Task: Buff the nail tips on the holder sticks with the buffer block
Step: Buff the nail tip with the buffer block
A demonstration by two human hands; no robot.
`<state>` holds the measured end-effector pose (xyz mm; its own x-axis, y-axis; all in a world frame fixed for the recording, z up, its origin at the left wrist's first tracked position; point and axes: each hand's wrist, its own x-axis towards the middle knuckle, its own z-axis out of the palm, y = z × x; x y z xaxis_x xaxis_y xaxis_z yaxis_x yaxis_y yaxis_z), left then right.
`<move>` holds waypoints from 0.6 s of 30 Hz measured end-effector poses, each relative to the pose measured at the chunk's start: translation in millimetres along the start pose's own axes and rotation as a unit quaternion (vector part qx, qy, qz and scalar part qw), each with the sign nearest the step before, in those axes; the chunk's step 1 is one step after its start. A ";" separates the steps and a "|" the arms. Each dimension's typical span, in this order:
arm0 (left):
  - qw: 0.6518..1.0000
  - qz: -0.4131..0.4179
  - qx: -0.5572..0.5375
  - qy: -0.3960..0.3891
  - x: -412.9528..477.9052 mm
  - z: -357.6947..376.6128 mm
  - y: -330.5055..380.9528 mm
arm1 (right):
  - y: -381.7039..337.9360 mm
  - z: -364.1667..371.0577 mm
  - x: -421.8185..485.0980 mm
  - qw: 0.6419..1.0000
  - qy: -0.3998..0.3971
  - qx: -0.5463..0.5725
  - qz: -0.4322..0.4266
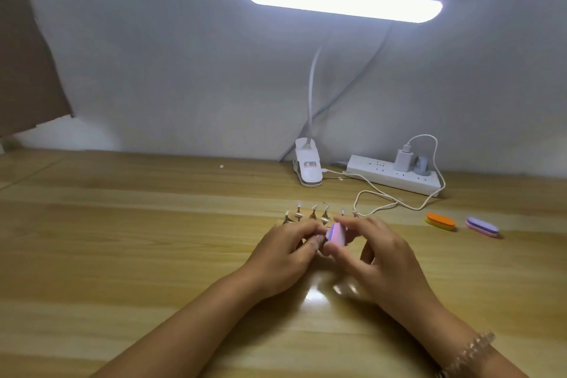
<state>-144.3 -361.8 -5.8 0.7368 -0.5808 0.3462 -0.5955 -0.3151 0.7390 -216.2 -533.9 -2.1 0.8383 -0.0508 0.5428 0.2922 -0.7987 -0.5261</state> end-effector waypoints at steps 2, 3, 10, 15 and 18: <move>1.000 -0.001 -0.014 0.002 0.4 1.3 0.3 | 4.3 -2.0 4.1 0.998 0.021 0.034 0.040; 1.000 -0.004 -0.020 0.002 -0.2 1.7 1.4 | 4.1 -2.7 4.1 0.998 0.032 0.042 0.042; 1.000 -0.009 -0.026 -0.002 -2.2 1.0 3.2 | -8.2 -1.7 -4.1 1.000 0.001 0.012 -0.027; 1.000 0.008 -0.019 -0.013 -2.0 0.1 5.3 | -4.2 -3.5 -0.5 0.999 0.031 0.008 0.003; 0.999 0.008 -0.042 -0.009 -1.7 -1.7 6.8 | -8.8 -1.6 -4.3 0.999 0.009 -0.015 -0.036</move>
<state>-149.1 -361.7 -0.3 0.7209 -0.5994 0.3478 -0.5772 -0.2415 0.7801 -223.1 -527.6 1.2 0.8072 -0.0021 0.5903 0.3381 -0.8181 -0.4653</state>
